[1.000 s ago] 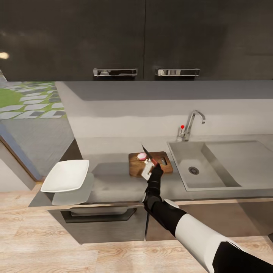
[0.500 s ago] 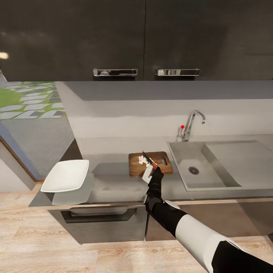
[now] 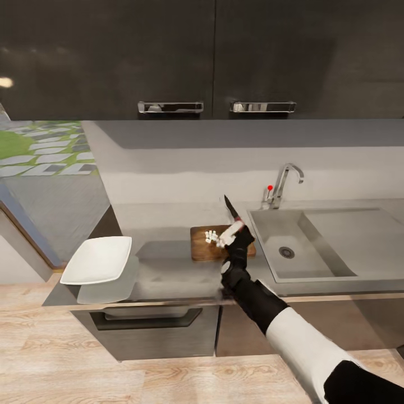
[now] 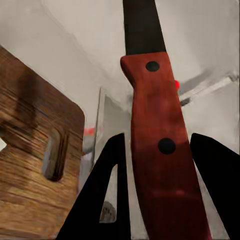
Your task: In the kitchen, take the Vidalia onion out of the sink, dice it on the chopping board with the paring knife, put the diced onion into the bowl on the countertop, then place both the paring knife and the chopping board into the sink.
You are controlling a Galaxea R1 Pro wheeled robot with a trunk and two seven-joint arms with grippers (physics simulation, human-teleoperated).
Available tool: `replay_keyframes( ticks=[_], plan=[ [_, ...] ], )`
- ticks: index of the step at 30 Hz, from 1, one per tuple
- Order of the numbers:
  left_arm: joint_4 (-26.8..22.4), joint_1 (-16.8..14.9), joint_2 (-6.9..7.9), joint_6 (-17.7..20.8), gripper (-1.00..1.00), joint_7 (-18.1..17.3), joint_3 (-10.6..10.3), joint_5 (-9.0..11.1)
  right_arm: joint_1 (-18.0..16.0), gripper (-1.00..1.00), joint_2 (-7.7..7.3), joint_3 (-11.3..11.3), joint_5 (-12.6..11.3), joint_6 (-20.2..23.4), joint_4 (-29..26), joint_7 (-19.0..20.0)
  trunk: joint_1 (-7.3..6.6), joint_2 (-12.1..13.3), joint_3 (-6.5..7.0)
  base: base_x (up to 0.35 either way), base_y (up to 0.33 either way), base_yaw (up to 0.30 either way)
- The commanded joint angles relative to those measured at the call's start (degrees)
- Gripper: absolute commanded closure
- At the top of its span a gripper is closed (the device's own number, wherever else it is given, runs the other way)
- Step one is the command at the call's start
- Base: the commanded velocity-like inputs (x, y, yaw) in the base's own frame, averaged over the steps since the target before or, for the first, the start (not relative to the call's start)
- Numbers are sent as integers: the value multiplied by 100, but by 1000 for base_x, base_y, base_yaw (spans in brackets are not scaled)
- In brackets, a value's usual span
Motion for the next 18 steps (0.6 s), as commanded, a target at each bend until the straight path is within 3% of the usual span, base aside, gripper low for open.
replay_keyframes(
  ticks=[1,3,4,6,7,8,9,10,13,14,16,18],
  plan=[
    [-12,1,8,-9,-100,22,-49,59,-3,100,-14,-583,5,40,-280,27,4,-11,-11,0,0,0],
    [-6,1,7,-9,-100,20,-49,59,-5,100,-25,-1335,4,75,-670,230,4,-11,-11,0,0,0],
    [0,1,6,-9,-100,20,-49,59,-4,100,-32,-1842,0,157,-970,535,4,-11,-11,0,0,0],
    [41,1,6,-9,-100,19,-49,59,-6,100,-55,-2751,2,573,-1376,1652,4,-11,-11,0,0,0],
    [49,1,2,-9,-100,21,-49,57,-7,100,-107,-3088,7,731,-1457,2361,4,-11,-11,0,0,0],
    [52,1,-18,-9,-100,23,-49,55,-6,100,-167,-3261,10,791,-1488,2811,4,-11,-11,0,0,0],
    [56,1,-65,-9,-100,26,-49,52,-8,100,-303,-3463,15,854,-1521,3539,4,-11,-11,0,0,0],
    [58,1,-77,-9,-100,27,-49,51,-7,100,-354,-3518,17,868,-1528,3774,4,-11,-11,0,0,0],
    [79,1,-96,-9,-100,28,-49,50,-4,100,-632,-3947,4,868,-1486,4220,4,-11,-11,0,0,0],
    [75,1,-98,-9,-100,31,-49,48,-3,100,-702,-4237,-2,848,-1419,4369,4,-11,-11,0,0,0],
    [61,1,-102,-5,-100,35,-49,45,-2,100,-766,-4653,6,726,-1308,4653,4,-11,-11,15,0,0],
    [64,1,-100,-1,-100,37,-49,49,-1,100,-789,-4784,12,671,-1257,4788,4,-11,-11,85,0,0]
  ],
)
